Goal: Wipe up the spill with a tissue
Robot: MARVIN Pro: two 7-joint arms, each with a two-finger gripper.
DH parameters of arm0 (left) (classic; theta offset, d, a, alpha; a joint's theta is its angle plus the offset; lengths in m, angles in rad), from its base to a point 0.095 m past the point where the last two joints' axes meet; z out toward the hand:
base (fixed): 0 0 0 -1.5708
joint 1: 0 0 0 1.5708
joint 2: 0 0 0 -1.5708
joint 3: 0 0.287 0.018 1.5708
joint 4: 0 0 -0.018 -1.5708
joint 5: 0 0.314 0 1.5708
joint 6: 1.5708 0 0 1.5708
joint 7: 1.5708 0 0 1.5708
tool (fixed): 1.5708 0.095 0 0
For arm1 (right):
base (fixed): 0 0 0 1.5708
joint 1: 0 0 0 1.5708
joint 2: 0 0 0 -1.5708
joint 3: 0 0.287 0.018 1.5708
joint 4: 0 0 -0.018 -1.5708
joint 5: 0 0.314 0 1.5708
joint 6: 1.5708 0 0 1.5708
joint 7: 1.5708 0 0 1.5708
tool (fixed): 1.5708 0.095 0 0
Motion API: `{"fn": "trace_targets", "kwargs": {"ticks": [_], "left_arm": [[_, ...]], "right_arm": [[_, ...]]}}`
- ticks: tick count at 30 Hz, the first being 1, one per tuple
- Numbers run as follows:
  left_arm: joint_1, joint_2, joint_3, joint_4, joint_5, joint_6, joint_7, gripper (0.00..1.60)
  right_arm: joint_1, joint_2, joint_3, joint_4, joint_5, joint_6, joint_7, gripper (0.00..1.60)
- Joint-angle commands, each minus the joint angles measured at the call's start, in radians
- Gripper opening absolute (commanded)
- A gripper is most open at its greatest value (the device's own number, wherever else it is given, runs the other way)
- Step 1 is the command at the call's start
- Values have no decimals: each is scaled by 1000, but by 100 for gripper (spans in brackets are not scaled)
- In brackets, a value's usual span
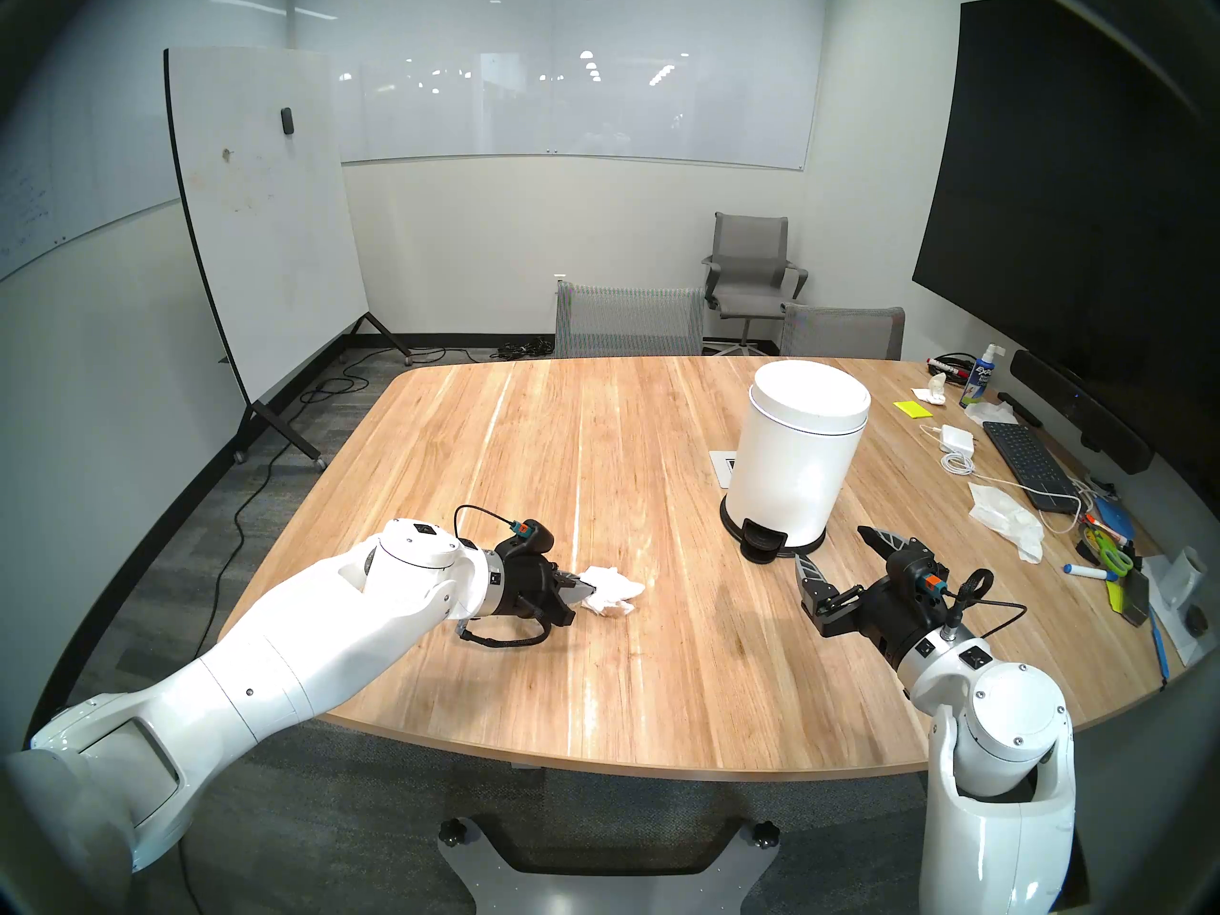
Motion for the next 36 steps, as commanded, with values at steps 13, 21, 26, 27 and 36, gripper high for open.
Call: {"fn": "trace_targets", "kwargs": {"ticks": [13, 21, 26, 27, 36], "left_arm": [[-2, 124, -126, -113, -97, 31, -60, 0], [2, 144, -153, -114, -120, 32, -79, 0], [4, 153, -169, -102, -137, 18, -94, 0], [1, 154, -172, -96, -139, 18, -99, 0], [-4, 178, -197, -88, -165, 13, -131, 0]], "right_arm": [[3, 0, -2, -22, 1, -2, 0, 160], [3, 0, -2, -23, 1, -2, 0, 160], [3, 0, -2, -23, 1, -2, 0, 160], [3, 0, -2, -23, 1, -2, 0, 160], [3, 0, -2, -23, 1, -2, 0, 160]]}}
